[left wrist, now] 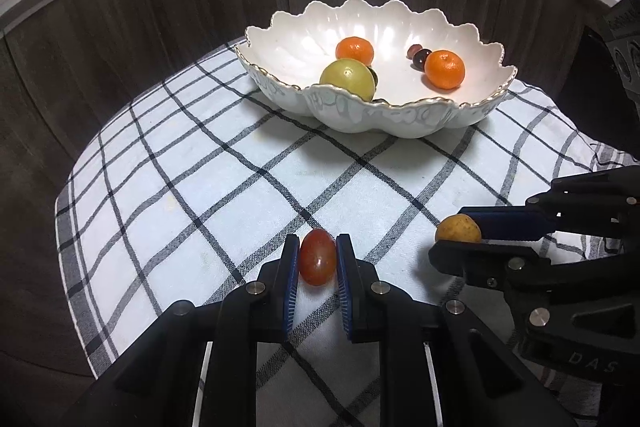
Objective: Organize fruits
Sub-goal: 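Lift and carry the date over the bowl while the right tool carries the tan fruit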
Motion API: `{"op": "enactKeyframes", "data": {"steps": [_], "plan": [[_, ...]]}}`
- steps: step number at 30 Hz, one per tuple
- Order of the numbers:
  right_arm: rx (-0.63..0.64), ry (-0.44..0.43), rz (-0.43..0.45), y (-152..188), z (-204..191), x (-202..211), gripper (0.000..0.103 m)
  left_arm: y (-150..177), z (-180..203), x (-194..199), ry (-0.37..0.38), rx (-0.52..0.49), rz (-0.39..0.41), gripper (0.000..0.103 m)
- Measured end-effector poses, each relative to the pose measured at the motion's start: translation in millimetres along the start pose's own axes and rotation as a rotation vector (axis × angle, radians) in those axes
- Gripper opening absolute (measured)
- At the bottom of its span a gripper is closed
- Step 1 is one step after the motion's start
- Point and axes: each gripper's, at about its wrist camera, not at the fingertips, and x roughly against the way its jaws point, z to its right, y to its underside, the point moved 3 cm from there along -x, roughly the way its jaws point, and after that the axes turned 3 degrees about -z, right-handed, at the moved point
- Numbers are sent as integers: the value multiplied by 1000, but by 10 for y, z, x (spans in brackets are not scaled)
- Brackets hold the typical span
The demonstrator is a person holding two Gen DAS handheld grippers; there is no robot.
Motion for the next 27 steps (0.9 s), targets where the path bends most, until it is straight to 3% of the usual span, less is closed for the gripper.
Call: {"op": "enactKeyframes", "data": {"steps": [13,27], "plan": [[15,-20,46,-16,61,211,25,-18,72,173,-49,86,-8,19],[-9,-23,104,-122,271,473,25,-322,259,338,-67,165,3,19]]}}
